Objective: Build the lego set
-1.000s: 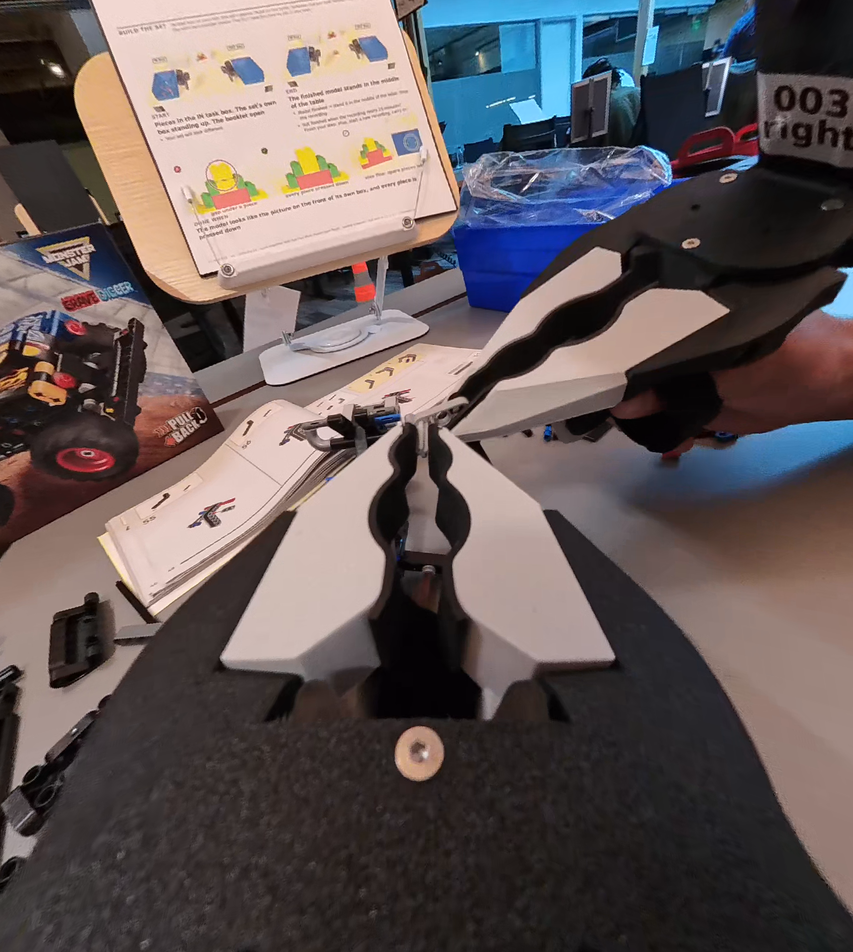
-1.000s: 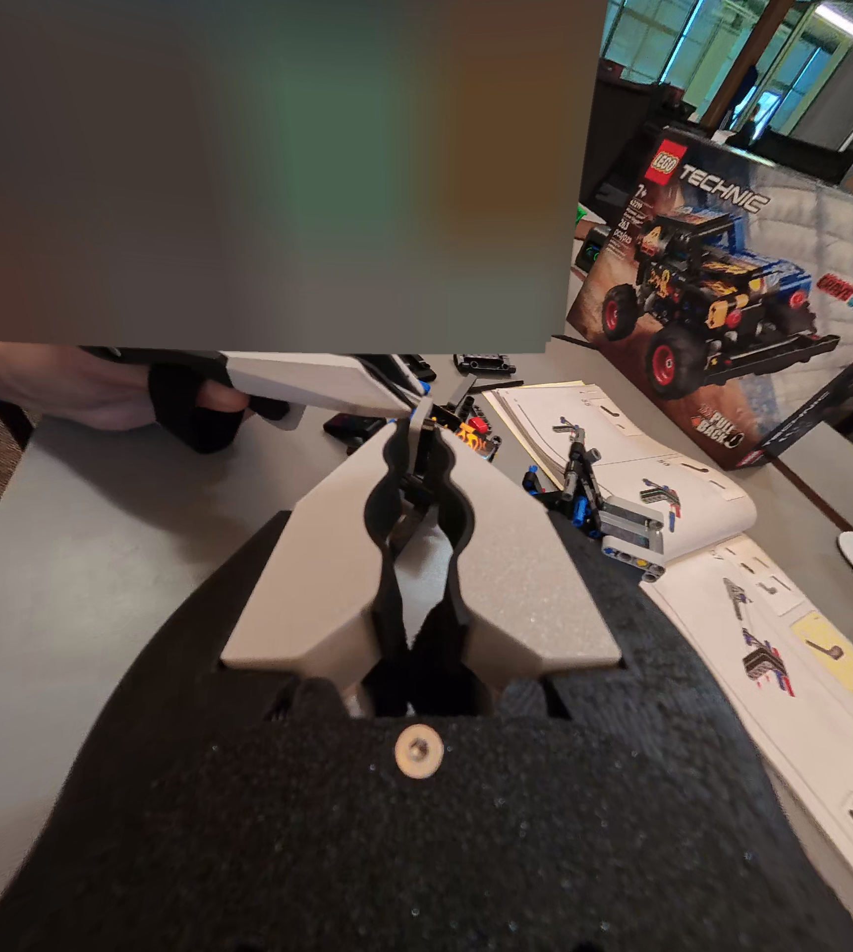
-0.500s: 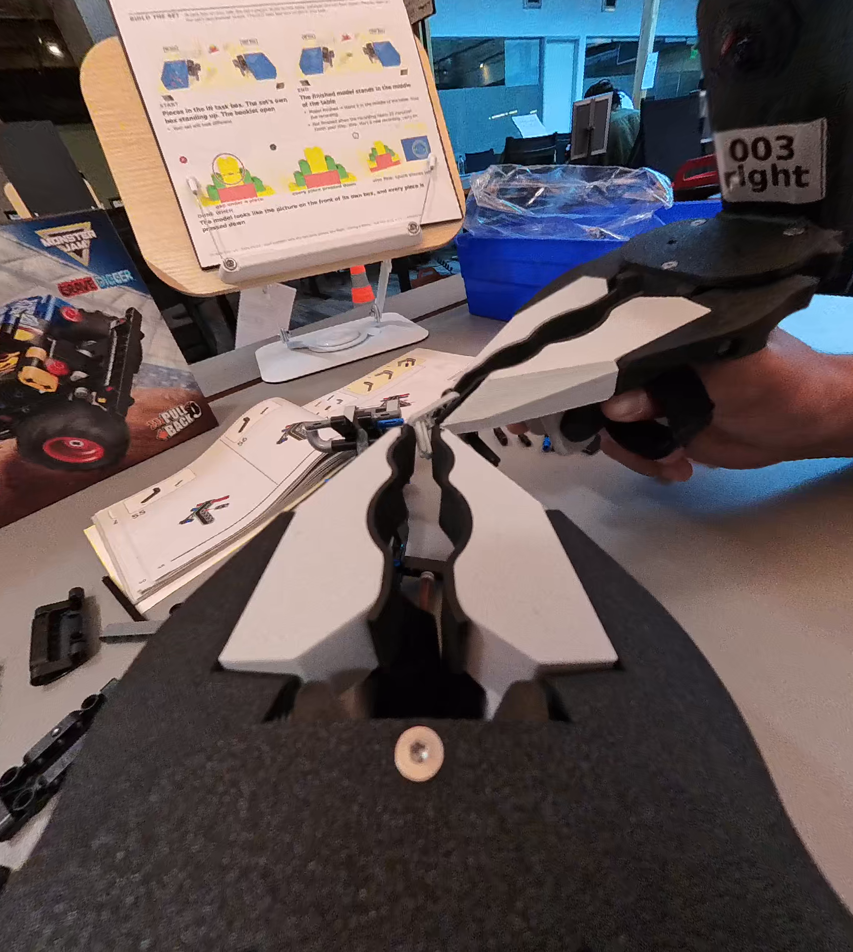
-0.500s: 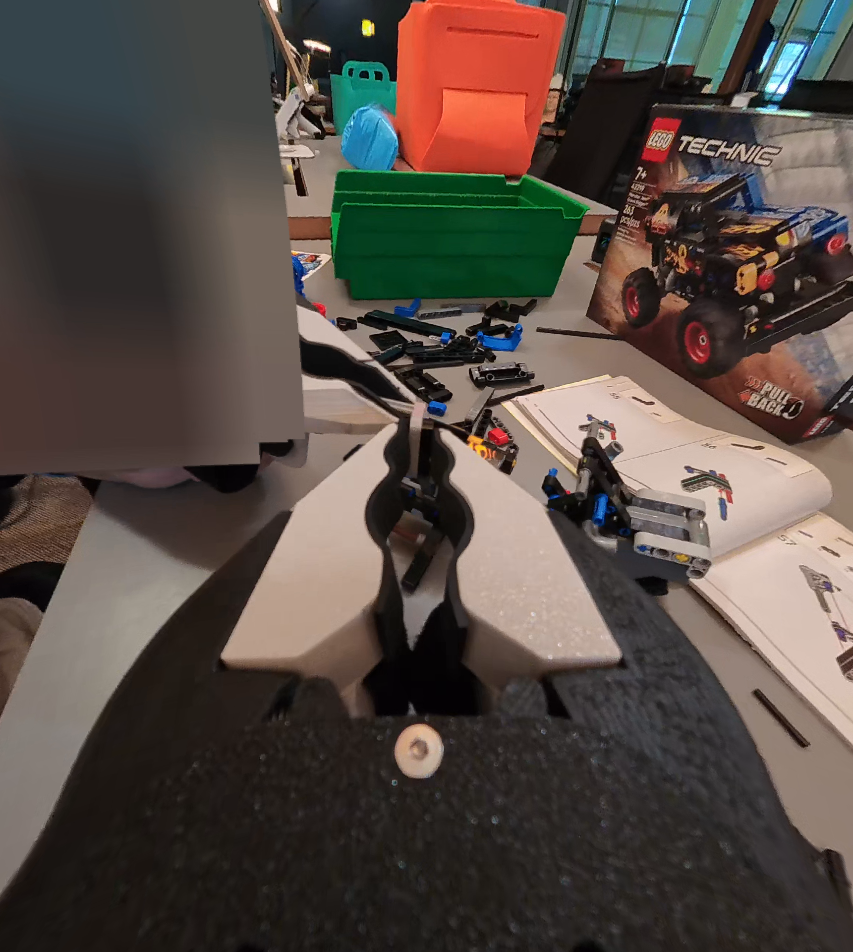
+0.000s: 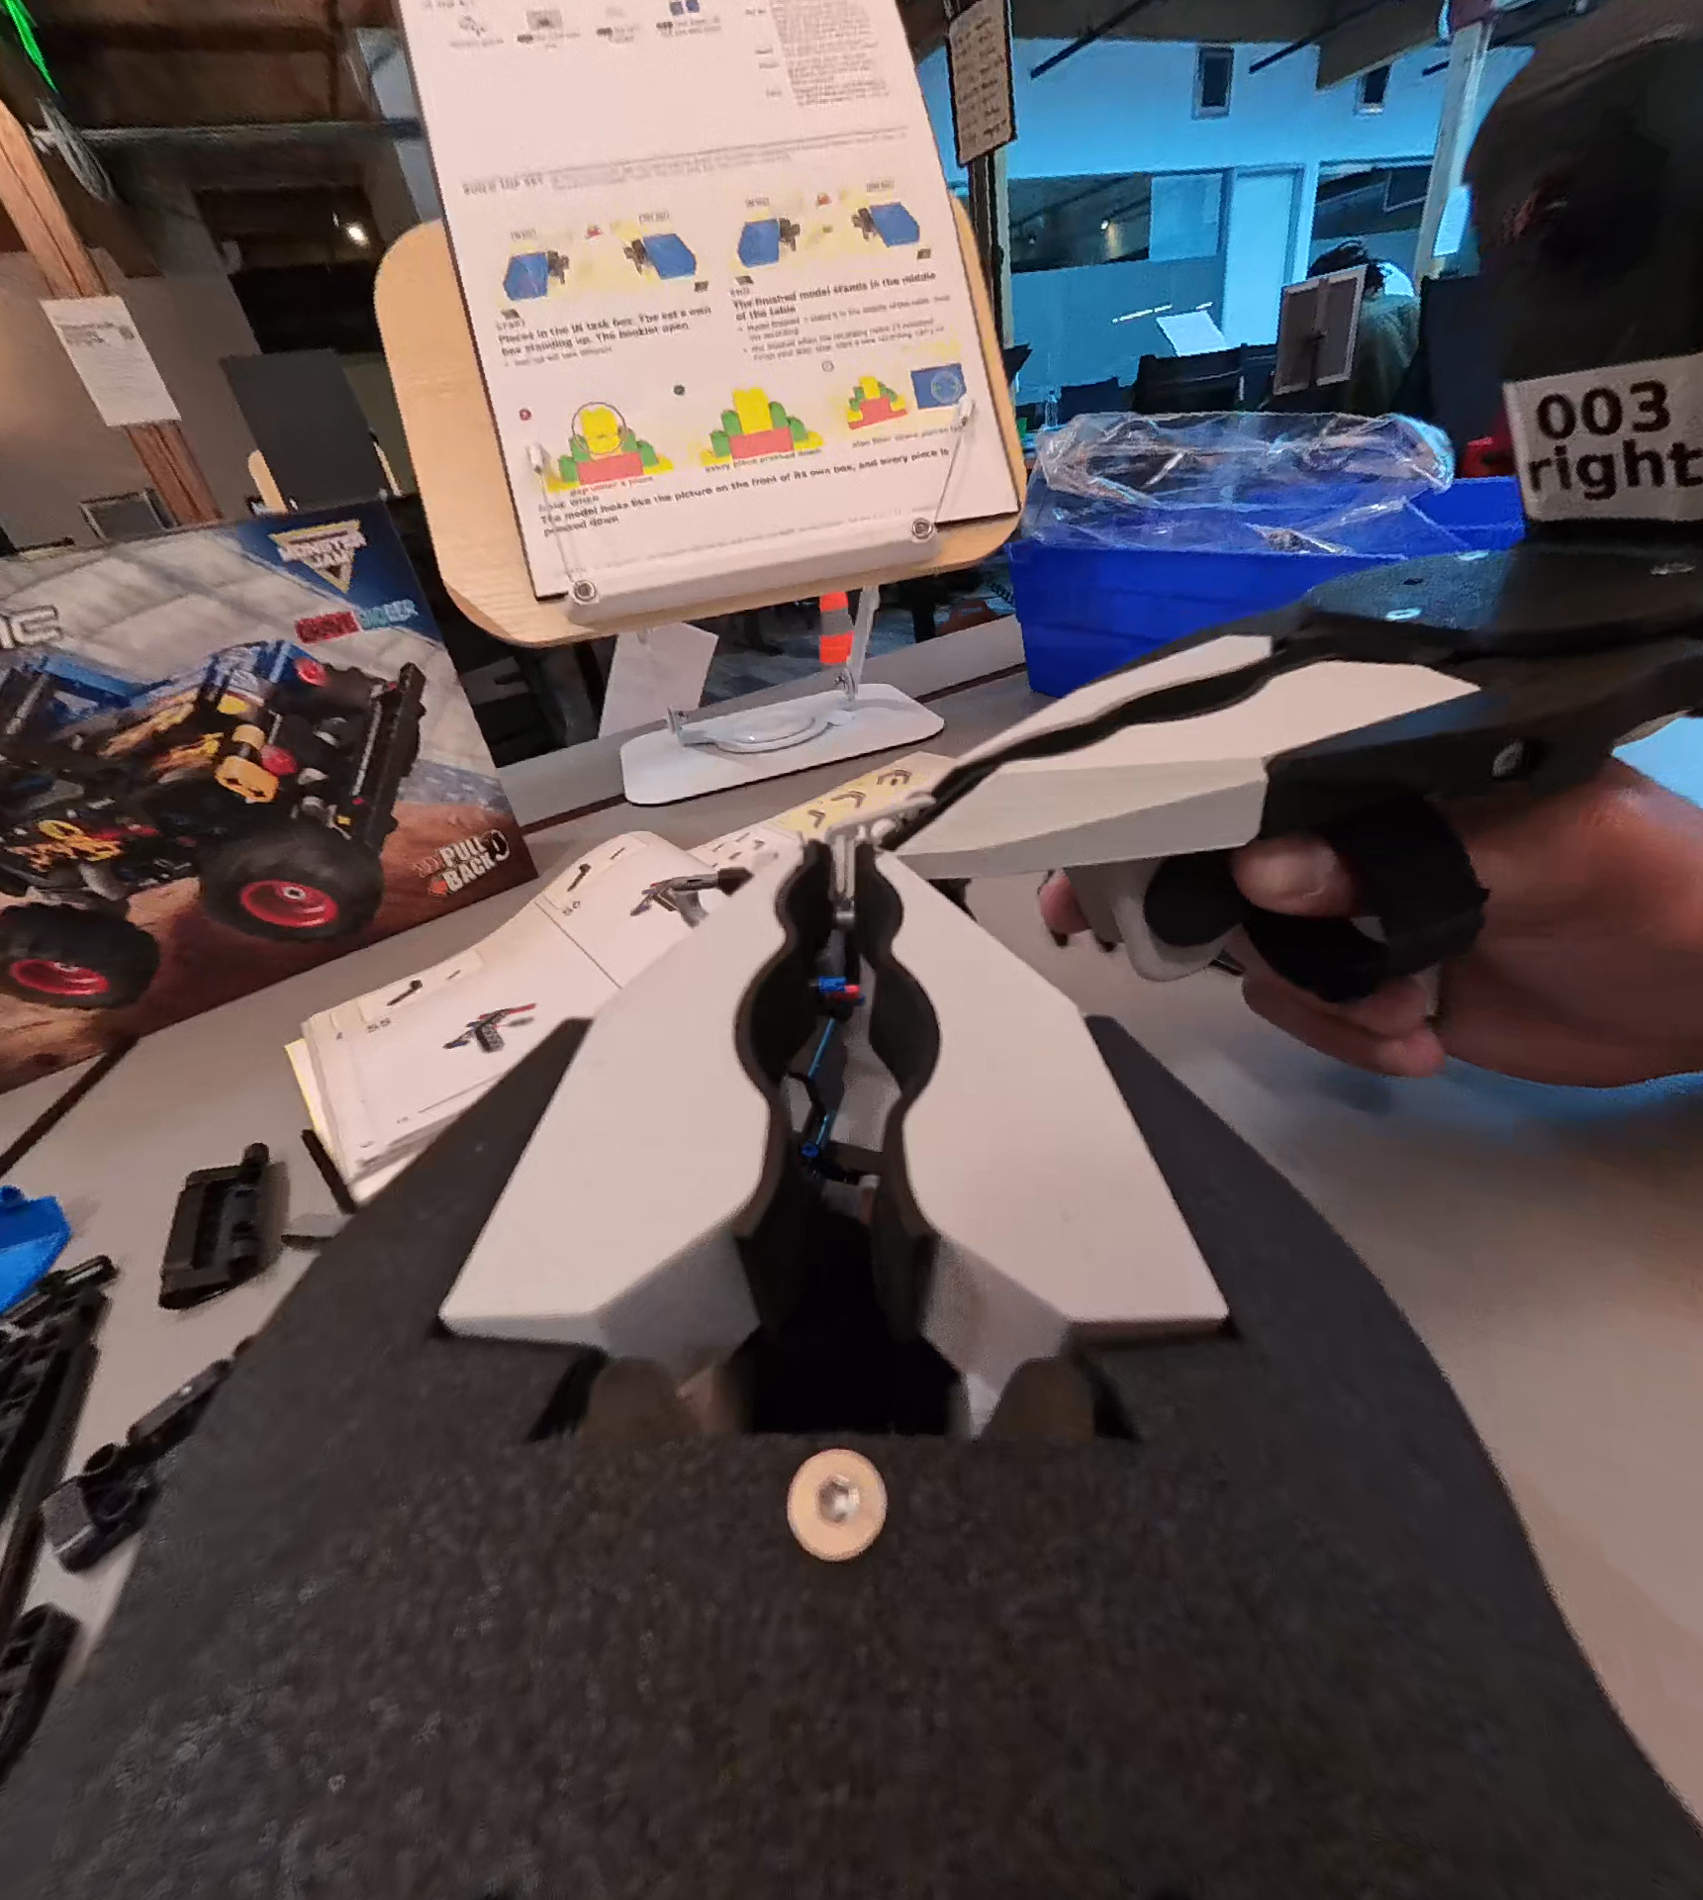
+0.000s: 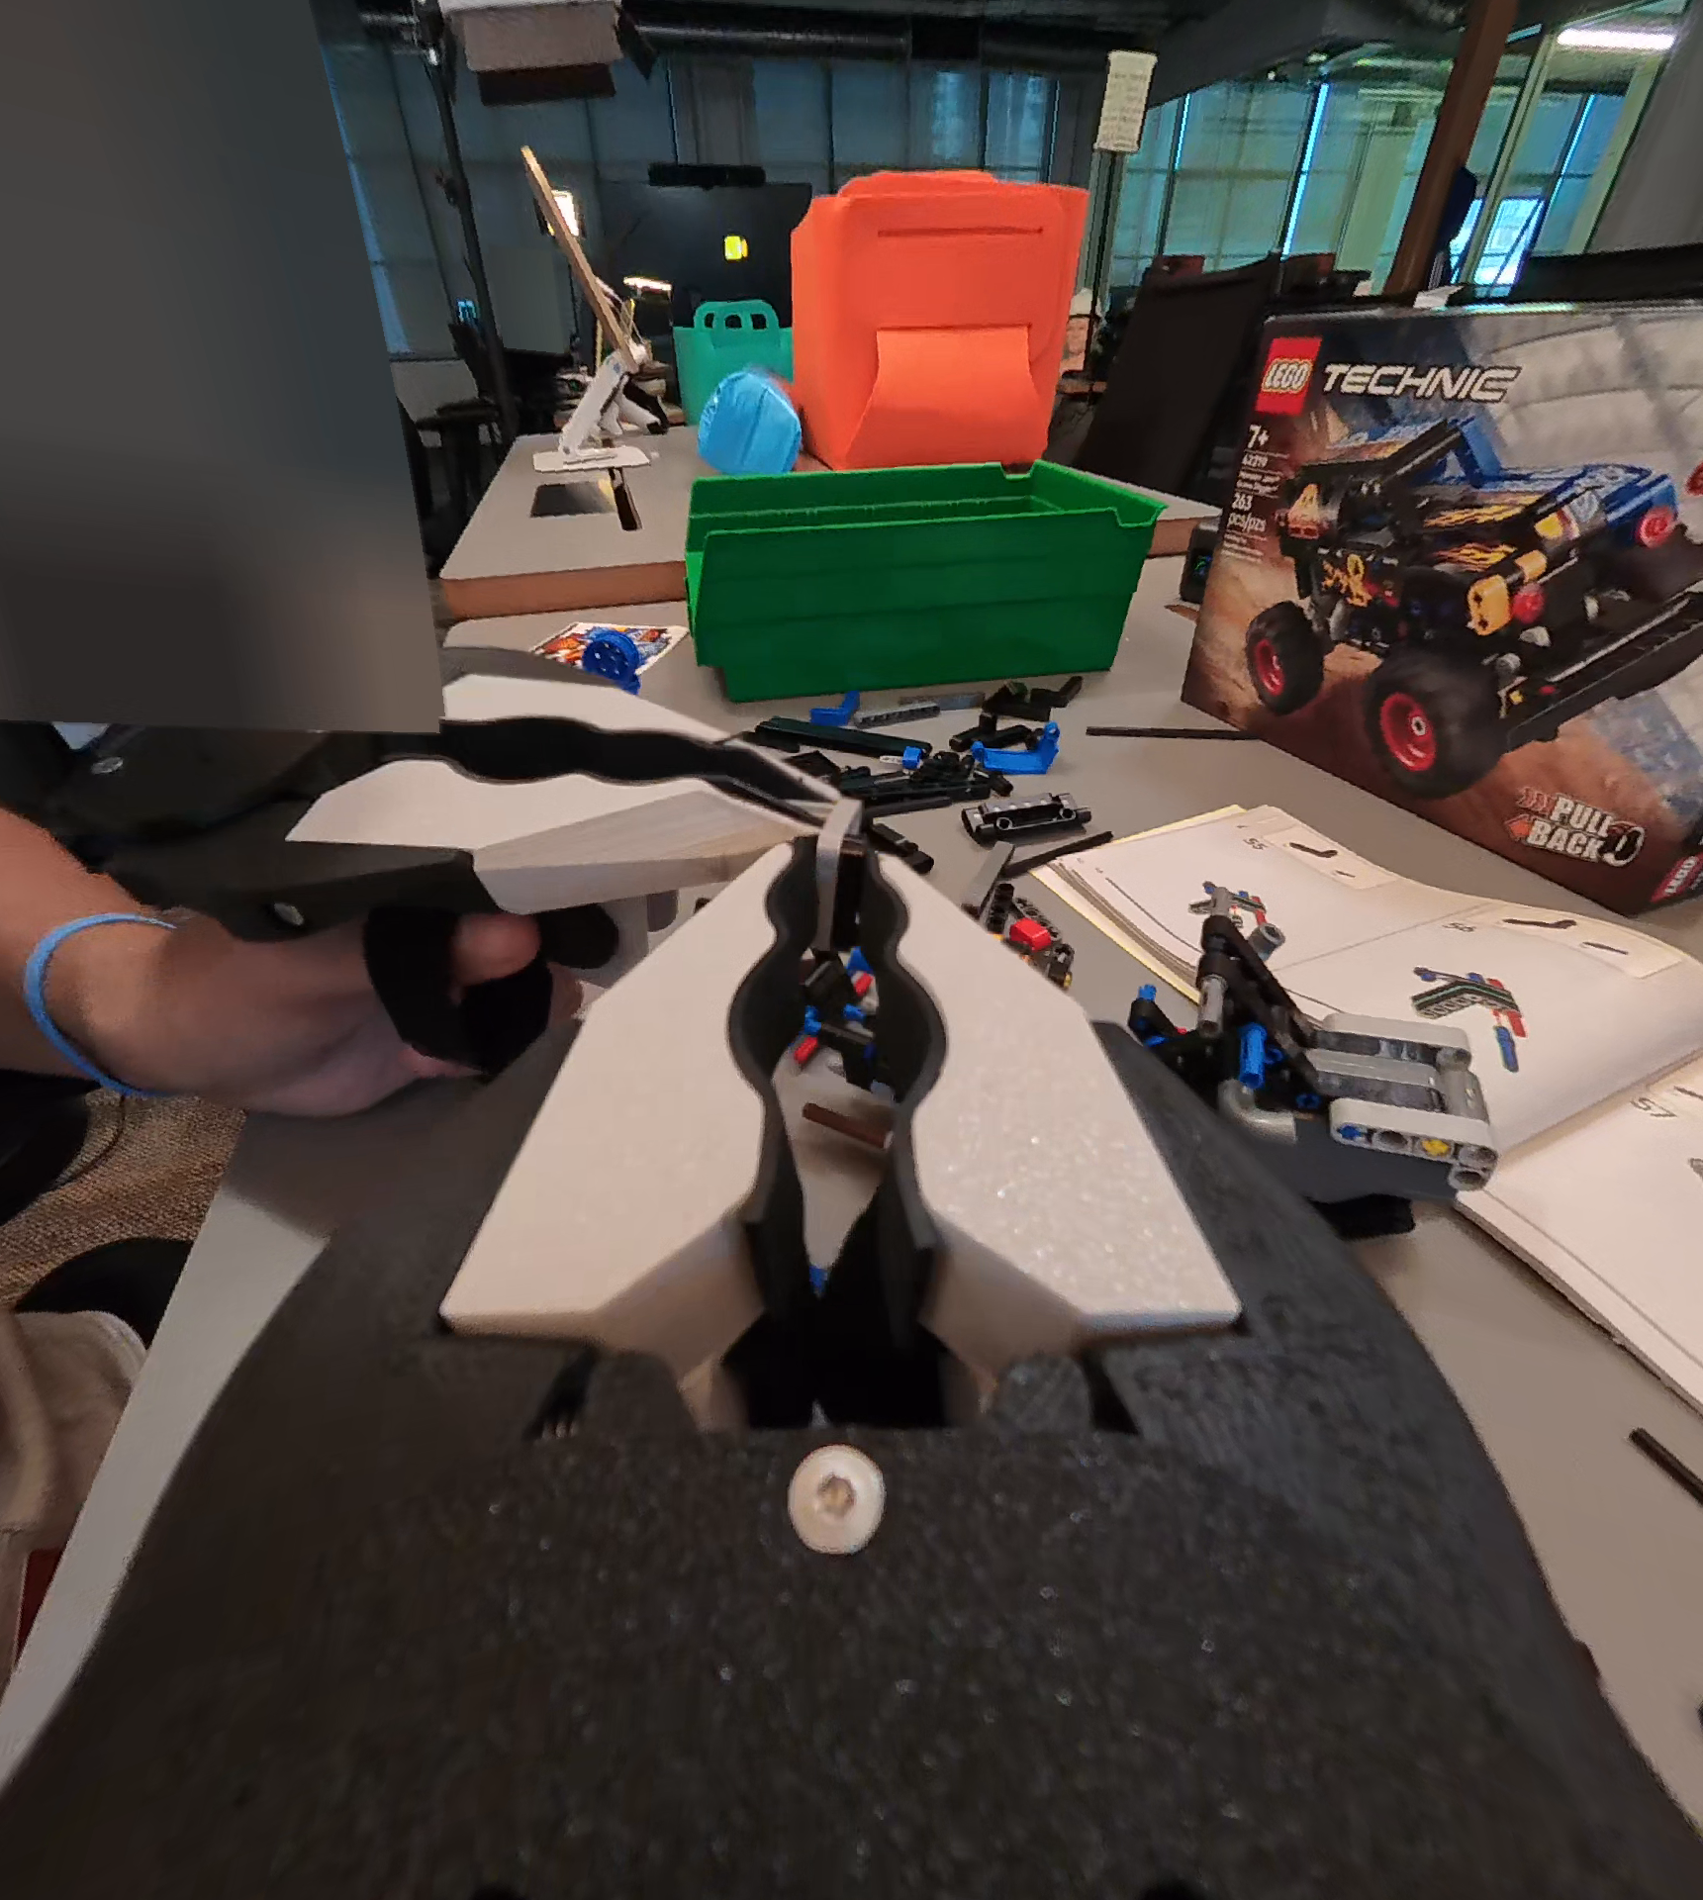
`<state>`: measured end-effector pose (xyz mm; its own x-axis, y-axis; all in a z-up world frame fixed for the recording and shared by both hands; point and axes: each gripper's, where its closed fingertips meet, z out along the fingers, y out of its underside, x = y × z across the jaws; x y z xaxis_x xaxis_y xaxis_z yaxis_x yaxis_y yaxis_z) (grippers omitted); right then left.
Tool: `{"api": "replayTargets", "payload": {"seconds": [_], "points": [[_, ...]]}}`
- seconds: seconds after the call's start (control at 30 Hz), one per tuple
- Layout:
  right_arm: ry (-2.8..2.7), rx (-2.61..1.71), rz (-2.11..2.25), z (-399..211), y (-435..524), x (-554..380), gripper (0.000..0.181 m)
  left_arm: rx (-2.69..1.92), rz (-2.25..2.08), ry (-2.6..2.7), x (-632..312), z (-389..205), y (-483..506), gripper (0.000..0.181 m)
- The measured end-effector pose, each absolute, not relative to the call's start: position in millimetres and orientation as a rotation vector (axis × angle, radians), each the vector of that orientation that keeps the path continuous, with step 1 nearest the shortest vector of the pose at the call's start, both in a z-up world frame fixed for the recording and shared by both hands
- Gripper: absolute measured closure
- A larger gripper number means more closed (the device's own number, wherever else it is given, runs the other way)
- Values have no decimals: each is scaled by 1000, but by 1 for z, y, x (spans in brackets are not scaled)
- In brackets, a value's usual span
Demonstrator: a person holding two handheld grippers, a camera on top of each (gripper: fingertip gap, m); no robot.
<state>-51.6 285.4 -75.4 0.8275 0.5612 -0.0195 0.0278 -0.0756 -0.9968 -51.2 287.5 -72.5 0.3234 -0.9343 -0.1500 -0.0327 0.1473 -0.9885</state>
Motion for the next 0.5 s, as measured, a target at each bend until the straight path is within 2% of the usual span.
{"api": "replayTargets", "payload": {"seconds": [0.5], "points": [[-519, -1613, 388, -79, 289, -46, 174, -1283, -942, 1075, -47, -77, 289, 178]]}}
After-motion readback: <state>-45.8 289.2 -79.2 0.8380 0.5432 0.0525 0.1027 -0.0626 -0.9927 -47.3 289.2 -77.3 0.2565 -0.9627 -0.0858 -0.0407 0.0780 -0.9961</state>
